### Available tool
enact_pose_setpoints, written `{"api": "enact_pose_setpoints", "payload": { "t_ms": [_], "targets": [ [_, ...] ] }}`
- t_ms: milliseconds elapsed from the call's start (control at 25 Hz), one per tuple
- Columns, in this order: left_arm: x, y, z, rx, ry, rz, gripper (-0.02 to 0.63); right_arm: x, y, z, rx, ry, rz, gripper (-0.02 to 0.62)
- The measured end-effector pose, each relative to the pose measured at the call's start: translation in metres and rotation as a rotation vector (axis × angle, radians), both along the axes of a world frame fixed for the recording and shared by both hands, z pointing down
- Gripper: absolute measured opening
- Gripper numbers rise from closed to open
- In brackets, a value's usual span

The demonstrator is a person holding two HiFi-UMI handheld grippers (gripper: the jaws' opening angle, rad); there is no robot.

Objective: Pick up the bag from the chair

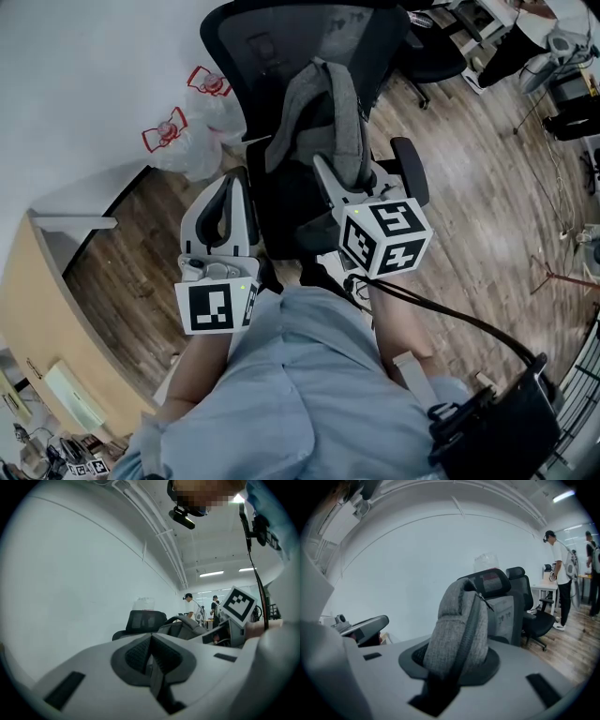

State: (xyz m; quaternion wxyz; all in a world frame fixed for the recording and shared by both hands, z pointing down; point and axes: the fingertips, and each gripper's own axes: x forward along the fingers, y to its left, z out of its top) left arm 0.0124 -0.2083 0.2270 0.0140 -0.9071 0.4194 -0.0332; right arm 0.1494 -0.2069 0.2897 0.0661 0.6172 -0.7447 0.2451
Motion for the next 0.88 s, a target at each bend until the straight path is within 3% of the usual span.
{"api": "enact_pose_setpoints", "payload": {
  "t_ms": [880],
  "targets": [
    [-0.003, 0.012, -0.006, 0.020, 0.007, -0.004, 0.002, -0.002, 0.011, -0.008, 0.012, 0.009, -0.005, 0.114]
  ]
}}
